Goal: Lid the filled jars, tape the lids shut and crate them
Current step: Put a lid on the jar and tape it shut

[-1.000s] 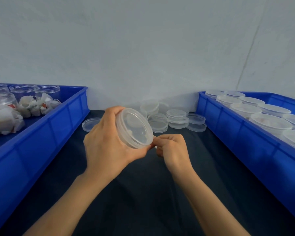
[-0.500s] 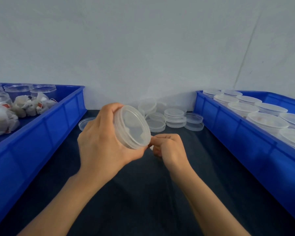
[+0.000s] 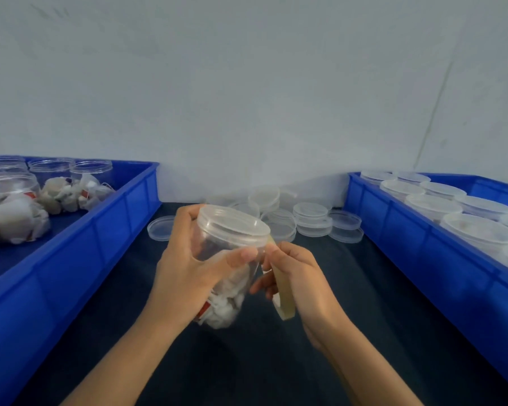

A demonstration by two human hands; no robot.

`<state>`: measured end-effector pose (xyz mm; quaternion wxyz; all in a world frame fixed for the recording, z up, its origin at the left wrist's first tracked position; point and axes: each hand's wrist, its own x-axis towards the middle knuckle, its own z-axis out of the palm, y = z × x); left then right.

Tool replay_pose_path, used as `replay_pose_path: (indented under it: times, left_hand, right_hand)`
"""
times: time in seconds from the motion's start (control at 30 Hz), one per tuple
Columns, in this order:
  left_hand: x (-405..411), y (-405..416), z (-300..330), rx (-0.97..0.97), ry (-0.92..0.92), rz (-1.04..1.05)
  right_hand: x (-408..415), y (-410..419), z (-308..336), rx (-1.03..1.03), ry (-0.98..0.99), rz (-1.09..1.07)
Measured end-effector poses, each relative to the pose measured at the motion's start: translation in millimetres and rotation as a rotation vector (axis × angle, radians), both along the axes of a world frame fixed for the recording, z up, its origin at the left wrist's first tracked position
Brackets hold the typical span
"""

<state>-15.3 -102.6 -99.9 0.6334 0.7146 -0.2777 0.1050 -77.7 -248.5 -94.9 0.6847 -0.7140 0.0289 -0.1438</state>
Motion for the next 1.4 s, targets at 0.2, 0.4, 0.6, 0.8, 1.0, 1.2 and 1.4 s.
replay_pose_path:
  times: [0.2,0.4,0.6,0.8,1.0,1.2,1.4]
  left_hand:
    - [-1.9,-3.3,-3.6,0.086,0.050,0.045]
    - [5.9,3.2,-6.6,0.069,0.132,0.026]
    - [5.6,4.2,-12.0,0.153,0.111,0.006]
    - [3.1,2.7,-12.8,0.240,-0.012,0.034]
    - [-4.2,-0.7,-5.2,0.413,-0.209,0.158]
    - [5.2,-14.6,3.3,0.394,-0.079,0.278]
    - [19.3,-15.9,7.2,0.445,-0.006,0.215]
  right_hand:
    - [-0.9,1.1,-0.9,-0.041,-0.002,0.005]
    - [0.4,-5.2,2.3,-0.156,0.069,0.036]
    - [2.8,-23.2,2.5,-0.348,0.194,-0.003]
    - [3.9,-25.2,0.2,-0.378,0.202,-0.075]
    - [5.1,-21.3,-1.2,-0.360,0.228,-0.046]
    - [4.9,-19.9,-0.6,-0.302,0.215,0.014]
    - [7.5,-21.1,-3.1,-0.344,0.255,-0.069]
